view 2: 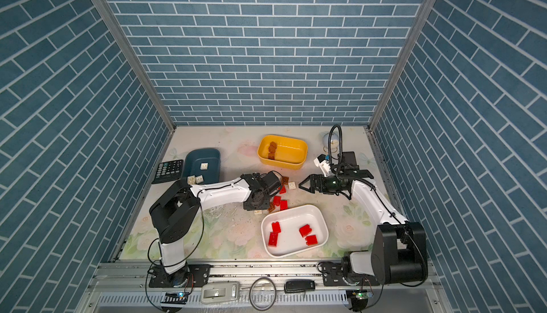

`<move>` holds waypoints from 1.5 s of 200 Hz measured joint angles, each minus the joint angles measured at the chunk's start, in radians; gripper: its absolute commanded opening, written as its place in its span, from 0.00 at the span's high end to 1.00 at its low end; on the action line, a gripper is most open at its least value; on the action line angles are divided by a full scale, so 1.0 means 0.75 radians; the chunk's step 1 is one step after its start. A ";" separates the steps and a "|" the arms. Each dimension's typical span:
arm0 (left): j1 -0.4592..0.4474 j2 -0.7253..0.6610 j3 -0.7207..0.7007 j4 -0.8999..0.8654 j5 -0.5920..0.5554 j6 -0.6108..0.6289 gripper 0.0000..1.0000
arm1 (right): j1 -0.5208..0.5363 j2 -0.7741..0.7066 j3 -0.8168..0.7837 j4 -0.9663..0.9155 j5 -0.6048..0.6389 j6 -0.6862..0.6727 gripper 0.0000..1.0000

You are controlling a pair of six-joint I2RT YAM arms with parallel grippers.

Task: Sort the legos into containers by color
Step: Pick up the lego from the center of the table, then place the lego in the container.

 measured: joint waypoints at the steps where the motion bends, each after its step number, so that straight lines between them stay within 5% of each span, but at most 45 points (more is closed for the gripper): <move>1: 0.000 0.000 0.000 0.000 0.000 0.001 0.59 | 0.000 0.000 0.000 0.000 0.000 0.000 0.01; 51: 0.012 -0.001 0.000 -0.010 0.002 0.064 0.73 | 0.000 -0.005 0.000 0.003 0.000 0.000 0.01; 130: 0.129 -0.122 0.030 -0.154 0.008 0.282 0.69 | 0.000 -0.005 0.000 0.005 0.000 0.001 0.01; 200: 0.683 -0.299 0.219 -0.281 -0.035 0.753 0.69 | 0.000 -0.005 0.000 0.040 -0.017 0.035 0.01; 247: 0.968 -0.141 0.350 -0.238 -0.014 1.012 0.69 | 0.009 -0.004 0.022 0.052 -0.025 0.058 0.01; 300: 1.133 0.084 0.468 -0.151 -0.012 1.156 0.69 | 0.055 -0.003 0.038 0.082 -0.024 0.082 0.01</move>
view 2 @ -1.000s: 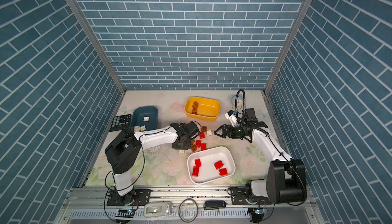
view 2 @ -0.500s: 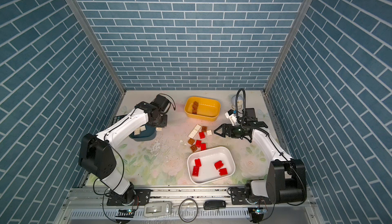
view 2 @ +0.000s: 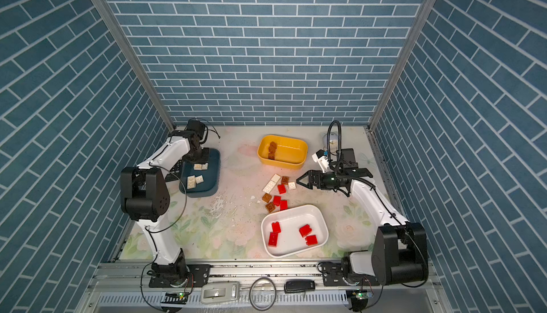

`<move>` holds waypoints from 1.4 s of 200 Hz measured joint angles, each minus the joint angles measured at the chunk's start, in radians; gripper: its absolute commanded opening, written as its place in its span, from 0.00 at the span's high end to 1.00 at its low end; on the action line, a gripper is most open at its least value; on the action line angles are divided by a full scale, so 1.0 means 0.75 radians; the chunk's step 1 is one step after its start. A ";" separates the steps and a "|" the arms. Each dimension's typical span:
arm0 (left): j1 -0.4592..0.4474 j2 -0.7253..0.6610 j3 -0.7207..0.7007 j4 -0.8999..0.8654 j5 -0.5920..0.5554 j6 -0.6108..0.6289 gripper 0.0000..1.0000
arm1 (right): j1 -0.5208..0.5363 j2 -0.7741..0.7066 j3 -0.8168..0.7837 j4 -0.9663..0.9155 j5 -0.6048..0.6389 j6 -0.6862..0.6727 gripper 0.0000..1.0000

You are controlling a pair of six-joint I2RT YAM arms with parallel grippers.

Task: Sort the legos into containers by color
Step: Place the lego in the container, then pick up the lego from the center of the table.

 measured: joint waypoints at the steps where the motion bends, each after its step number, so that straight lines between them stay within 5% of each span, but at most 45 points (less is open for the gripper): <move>1: 0.002 0.002 0.001 0.001 0.000 0.001 0.69 | 0.001 0.000 0.000 0.000 0.000 0.000 0.01; 20: 0.034 0.053 0.018 0.020 -0.020 0.034 0.65 | 0.015 0.001 0.000 0.003 0.004 0.012 0.01; 67: 0.054 0.102 0.099 0.002 -0.019 0.077 0.31 | 0.031 0.006 0.000 0.006 0.012 0.013 0.01; 106: 0.054 0.028 0.099 -0.061 0.084 0.056 0.19 | 0.033 0.021 0.000 0.006 0.025 0.013 0.01; 162: 0.010 -0.319 -0.054 -0.135 0.345 -0.024 0.13 | 0.034 0.025 0.012 0.005 0.039 0.013 0.01; 246: -0.391 -0.674 -0.524 -0.043 0.569 -0.273 0.09 | 0.063 0.030 0.029 -0.001 0.100 0.050 0.01; 280: -0.436 -0.793 -0.715 0.078 0.678 -0.374 0.02 | 0.154 0.029 0.030 0.003 0.251 0.161 0.01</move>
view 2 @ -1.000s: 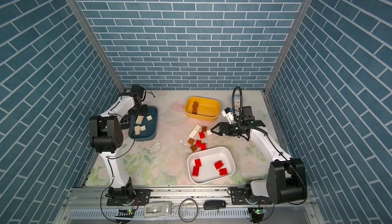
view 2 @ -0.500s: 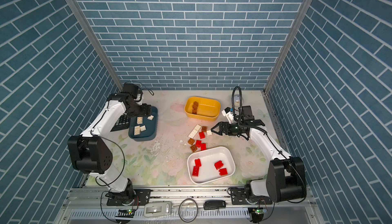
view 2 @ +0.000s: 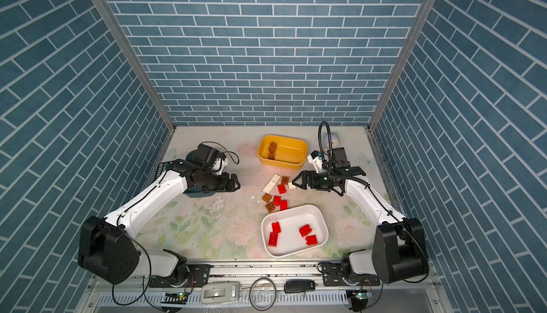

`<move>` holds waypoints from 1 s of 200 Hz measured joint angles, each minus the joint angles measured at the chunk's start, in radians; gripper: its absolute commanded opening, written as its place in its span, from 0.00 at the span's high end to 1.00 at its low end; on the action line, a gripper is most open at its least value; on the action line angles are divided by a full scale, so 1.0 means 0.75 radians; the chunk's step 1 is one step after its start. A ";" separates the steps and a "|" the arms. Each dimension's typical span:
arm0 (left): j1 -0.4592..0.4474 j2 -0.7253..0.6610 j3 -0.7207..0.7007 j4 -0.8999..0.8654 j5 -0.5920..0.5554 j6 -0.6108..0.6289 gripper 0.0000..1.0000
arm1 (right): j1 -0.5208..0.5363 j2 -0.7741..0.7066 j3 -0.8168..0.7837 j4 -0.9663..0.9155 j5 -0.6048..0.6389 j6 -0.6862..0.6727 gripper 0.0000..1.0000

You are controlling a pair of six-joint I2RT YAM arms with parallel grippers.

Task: Sort the legos into containers by color
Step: Pick up the lego from the center of the table.

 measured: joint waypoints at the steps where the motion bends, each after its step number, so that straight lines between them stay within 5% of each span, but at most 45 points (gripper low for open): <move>1: 0.000 -0.004 -0.006 0.005 0.004 -0.003 0.02 | 0.005 0.000 0.000 0.001 0.009 0.007 0.01; 64: 0.043 -0.065 -0.060 0.108 0.165 -0.014 0.01 | 0.193 0.062 0.135 0.073 0.303 0.396 0.01; 137: 0.086 -0.084 -0.123 0.153 0.245 0.009 0.01 | 0.391 0.448 0.529 -0.052 0.633 0.799 0.03; 173: 0.101 -0.111 -0.143 0.175 0.259 0.009 0.01 | 0.460 0.624 0.709 -0.153 0.754 0.888 0.12; 200: 0.105 -0.130 -0.160 0.193 0.264 0.009 0.01 | 0.494 0.760 0.826 -0.216 0.819 0.953 0.28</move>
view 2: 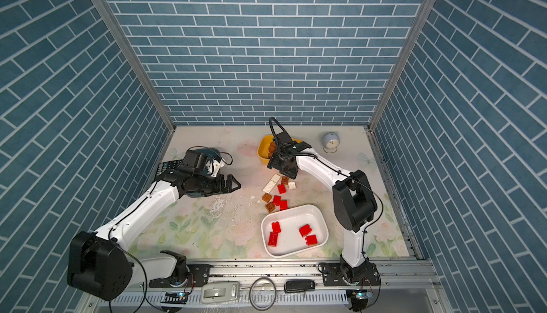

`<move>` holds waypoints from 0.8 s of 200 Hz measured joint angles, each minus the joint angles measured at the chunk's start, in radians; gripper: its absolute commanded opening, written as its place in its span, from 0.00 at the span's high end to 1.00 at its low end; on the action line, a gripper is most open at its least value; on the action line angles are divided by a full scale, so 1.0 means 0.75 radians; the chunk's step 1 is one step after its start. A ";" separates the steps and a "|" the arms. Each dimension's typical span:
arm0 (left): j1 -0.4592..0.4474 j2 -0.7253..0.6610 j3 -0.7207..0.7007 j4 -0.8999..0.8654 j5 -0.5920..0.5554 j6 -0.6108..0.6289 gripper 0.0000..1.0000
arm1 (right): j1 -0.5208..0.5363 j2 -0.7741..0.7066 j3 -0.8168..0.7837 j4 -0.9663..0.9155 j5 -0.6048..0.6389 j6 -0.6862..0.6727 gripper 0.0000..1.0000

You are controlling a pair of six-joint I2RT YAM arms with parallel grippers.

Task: Sort the legos into containers by color
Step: Pick up the lego from the center of the table.

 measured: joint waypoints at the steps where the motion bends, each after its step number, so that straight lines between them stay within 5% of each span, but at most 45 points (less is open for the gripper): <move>1: 0.000 -0.002 -0.001 0.001 0.001 0.000 0.01 | 0.001 0.003 0.002 -0.001 0.001 -0.001 0.28; 27: 0.015 -0.021 -0.026 0.003 0.005 0.001 0.01 | 0.021 0.104 0.074 -0.057 0.038 0.048 0.32; 47: 0.030 -0.033 -0.047 0.000 0.005 0.005 0.01 | 0.031 0.186 0.145 -0.079 0.053 0.069 0.45; 160: 0.052 -0.049 -0.062 -0.005 0.005 0.036 0.01 | 0.053 0.437 0.337 -0.204 0.090 0.086 0.51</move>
